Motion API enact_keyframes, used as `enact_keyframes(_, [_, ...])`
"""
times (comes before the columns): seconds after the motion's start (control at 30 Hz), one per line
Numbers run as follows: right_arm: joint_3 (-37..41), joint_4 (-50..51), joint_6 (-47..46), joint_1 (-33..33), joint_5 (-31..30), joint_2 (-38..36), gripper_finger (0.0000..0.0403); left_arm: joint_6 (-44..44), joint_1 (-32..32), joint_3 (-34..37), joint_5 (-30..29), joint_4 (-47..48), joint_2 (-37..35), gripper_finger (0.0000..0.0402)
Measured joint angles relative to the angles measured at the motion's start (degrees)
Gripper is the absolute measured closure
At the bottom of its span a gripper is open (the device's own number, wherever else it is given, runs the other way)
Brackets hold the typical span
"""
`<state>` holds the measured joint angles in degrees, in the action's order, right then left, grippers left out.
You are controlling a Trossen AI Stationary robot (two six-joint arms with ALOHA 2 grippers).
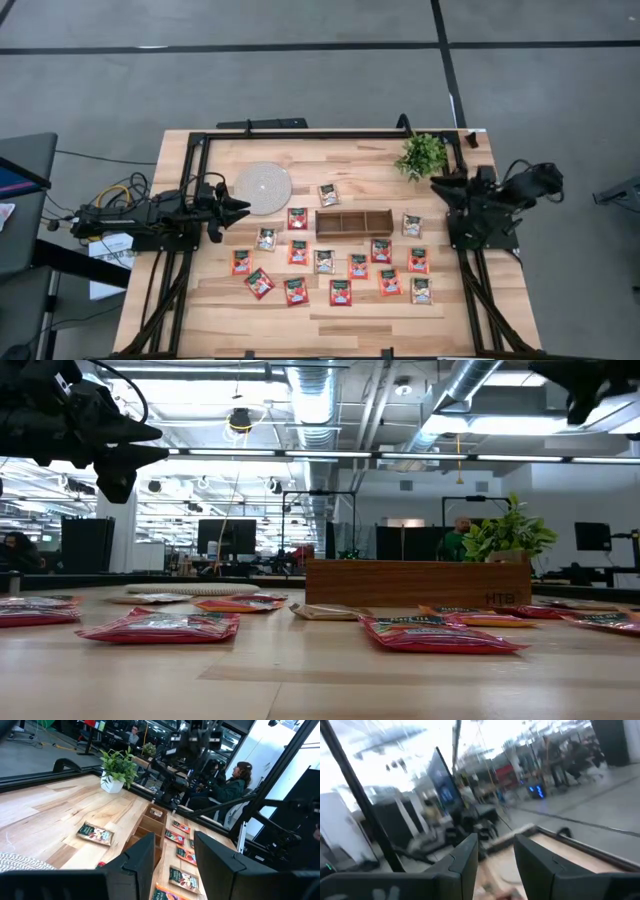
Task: Pick & Place Tea
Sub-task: Put the yellow tea bag into the right section of the wooden organizer
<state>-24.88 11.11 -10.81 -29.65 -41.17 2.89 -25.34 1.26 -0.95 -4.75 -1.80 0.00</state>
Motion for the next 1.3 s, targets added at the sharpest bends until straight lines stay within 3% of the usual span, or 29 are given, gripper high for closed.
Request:
enact_keyframes(0.17, [-13.5,26.1,-11.48,0.52,-5.51,8.76,0.0286,0.0,0.0,0.0,0.02,-0.02,-0.01,0.0273])
enact_keyframes(0.27, [-20.04,40.67,-22.03,1.7,-5.38,15.58,0.0289,0.01,0.0,0.0,0.02,-0.02,0.0,0.0273])
enact_keyframes(0.37, [-24.45,53.07,-31.87,3.33,-1.46,22.77,0.0293,0.03,0.0,0.0,0.02,-0.02,0.0,0.0273])
enact_keyframes(0.47, [-26.42,61.06,-38.55,5.13,7.13,29.47,0.0297,0.07,0.0,0.0,0.02,-0.02,0.0,0.0273])
enact_keyframes(0.67, [-26.5,67.85,-42.13,8.39,21.11,38.96,0.0309,0.11,0.0,0.0,0.02,-0.04,0.0,0.0273])
enact_keyframes(0.97, [-26.5,68.54,-40.31,15.56,26.69,44.46,0.0307,0.17,0.0,0.0,0.04,-0.04,0.01,0.0273])
enact_keyframes(1.3, [-24.8,67.79,-42.65,25.2,32.19,44.33,0.0196,0.2,0.0,0.0,0.04,-0.04,-0.01,0.0273])
